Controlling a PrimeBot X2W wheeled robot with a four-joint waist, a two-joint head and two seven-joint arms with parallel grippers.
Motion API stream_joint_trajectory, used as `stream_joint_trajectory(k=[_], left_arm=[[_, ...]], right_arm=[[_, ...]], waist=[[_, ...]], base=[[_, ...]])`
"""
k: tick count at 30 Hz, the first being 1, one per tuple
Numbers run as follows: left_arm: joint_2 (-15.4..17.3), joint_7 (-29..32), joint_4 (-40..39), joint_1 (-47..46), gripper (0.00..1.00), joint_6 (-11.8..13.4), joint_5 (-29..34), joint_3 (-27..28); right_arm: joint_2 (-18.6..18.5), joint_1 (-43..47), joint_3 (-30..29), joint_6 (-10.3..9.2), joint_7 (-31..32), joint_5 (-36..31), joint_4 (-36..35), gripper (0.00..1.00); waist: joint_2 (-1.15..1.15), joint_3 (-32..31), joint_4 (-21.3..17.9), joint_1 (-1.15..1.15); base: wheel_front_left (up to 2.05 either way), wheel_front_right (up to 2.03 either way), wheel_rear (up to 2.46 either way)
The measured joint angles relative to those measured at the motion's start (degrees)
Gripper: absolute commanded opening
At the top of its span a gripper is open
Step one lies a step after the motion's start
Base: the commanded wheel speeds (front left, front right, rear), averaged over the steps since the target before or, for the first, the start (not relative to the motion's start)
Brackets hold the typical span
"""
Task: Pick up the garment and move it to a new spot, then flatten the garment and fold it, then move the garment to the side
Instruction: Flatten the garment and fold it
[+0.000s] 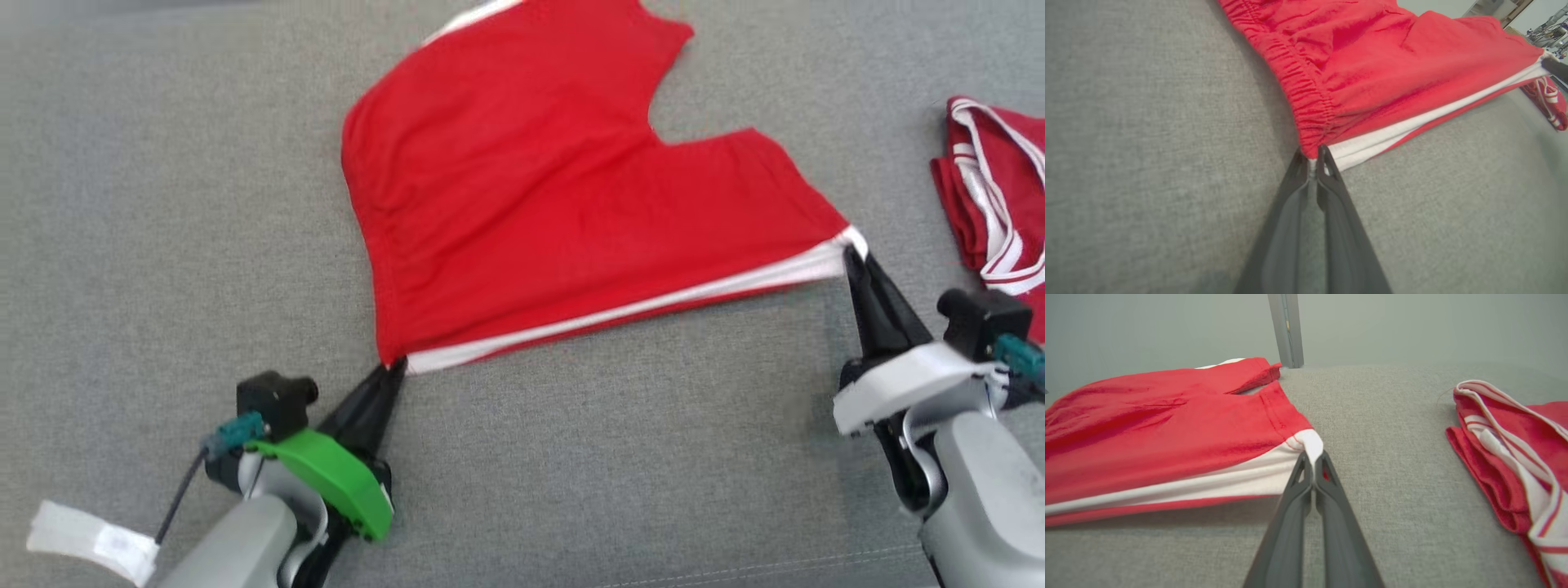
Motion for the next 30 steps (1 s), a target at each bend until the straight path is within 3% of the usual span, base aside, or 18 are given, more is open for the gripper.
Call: stream_joint_trajectory(k=[9, 18, 30], left_arm=[[-2.6, 0.1, -0.3, 14.4, 0.00, -0.1, 1.1, 2.6], [-4.8, 0.1, -3.4, 24.3, 0.00, -0.3, 2.8, 9.3], [-5.3, 0.3, -7.3, 28.7, 0.00, -0.4, 6.6, 12.2]], right_arm=[[0.0, 12.0, -0.9, 0.36, 0.1, 1.3, 2.0, 0.00], [1.2, 21.2, -3.0, 0.43, 0.1, 1.5, -0.7, 0.00], [3.0, 25.7, -4.7, 0.38, 0.1, 0.8, -5.5, 0.00]], waist=[[0.00, -10.2, -0.6, 0.00], [0.00, -18.5, -0.5, 0.00], [0.00, -21.2, 1.4, 0.00]], base=[[0.00, 0.00, 0.00], [0.00, 0.00, 0.00], [0.00, 0.00, 0.00]])
